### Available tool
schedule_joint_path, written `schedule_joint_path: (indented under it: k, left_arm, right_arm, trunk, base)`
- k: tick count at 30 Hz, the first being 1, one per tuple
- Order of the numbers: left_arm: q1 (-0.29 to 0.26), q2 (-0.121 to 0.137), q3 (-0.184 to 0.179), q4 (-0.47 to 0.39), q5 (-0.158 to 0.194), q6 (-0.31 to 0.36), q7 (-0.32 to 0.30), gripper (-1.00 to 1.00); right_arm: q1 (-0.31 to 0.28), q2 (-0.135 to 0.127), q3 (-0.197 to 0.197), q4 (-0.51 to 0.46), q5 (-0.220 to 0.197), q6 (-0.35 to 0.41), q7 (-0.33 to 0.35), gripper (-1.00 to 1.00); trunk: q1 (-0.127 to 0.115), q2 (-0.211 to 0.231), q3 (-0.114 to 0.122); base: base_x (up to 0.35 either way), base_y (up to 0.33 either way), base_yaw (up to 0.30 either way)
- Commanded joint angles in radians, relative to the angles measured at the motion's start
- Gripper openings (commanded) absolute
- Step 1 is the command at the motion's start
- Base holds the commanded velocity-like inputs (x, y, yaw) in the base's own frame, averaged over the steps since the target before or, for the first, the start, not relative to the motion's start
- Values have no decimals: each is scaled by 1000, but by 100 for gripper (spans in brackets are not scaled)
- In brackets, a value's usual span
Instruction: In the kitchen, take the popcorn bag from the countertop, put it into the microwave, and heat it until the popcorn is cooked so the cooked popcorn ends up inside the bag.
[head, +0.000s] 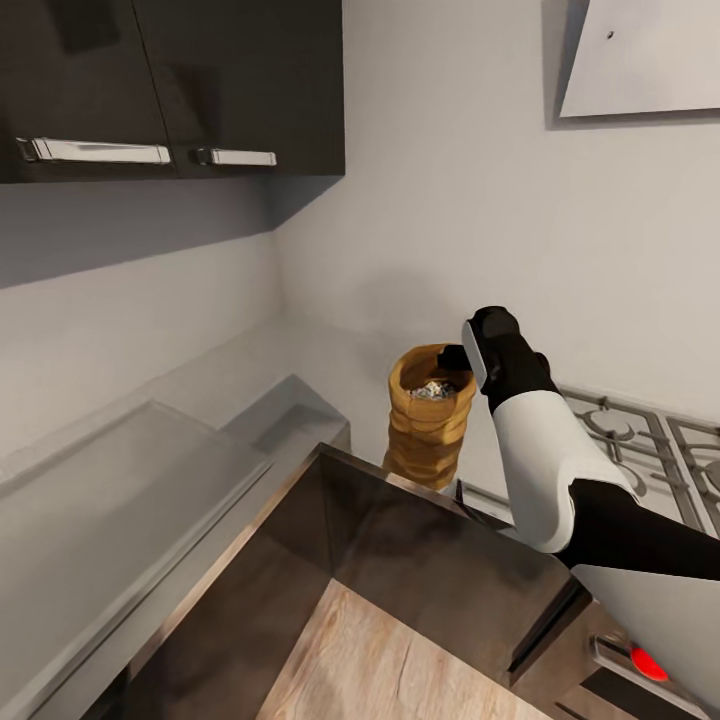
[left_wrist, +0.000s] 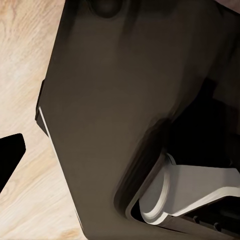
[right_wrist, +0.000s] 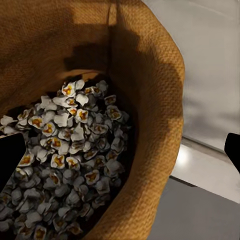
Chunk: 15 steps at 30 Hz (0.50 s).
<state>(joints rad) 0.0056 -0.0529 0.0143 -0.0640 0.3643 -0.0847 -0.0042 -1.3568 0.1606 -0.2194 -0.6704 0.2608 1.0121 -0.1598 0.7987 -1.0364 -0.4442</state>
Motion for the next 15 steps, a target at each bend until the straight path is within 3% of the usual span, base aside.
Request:
schedule_joint_path:
  k: [1, 6, 9, 15]
  left_arm:
    - [1, 0, 1, -2, 5, -1, 0, 100]
    - [1, 0, 1, -2, 5, -1, 0, 100]
    - [1, 0, 1, -2, 5, -1, 0, 100]
    - [1, 1, 3, -3, 7, -1, 1, 100]
  right_arm:
    - [-1, 1, -5, -1, 4, 3, 0, 100]
    - [-1, -2, -6, 0, 4, 11, 1, 100]
    - [-1, -19, -5, 2, 2, 16, 2, 100]
    - [-1, -12, -11, -4, 3, 24, -4, 100]
  trunk:
    - [0, -1, -1]
    - [0, -1, -1]
    - [0, -1, -1]
    - [0, -1, -1]
  base:
    - [3, 0, 0]
    - [0, 0, 0]
    - [0, 0, 0]
    - [0, 0, 0]
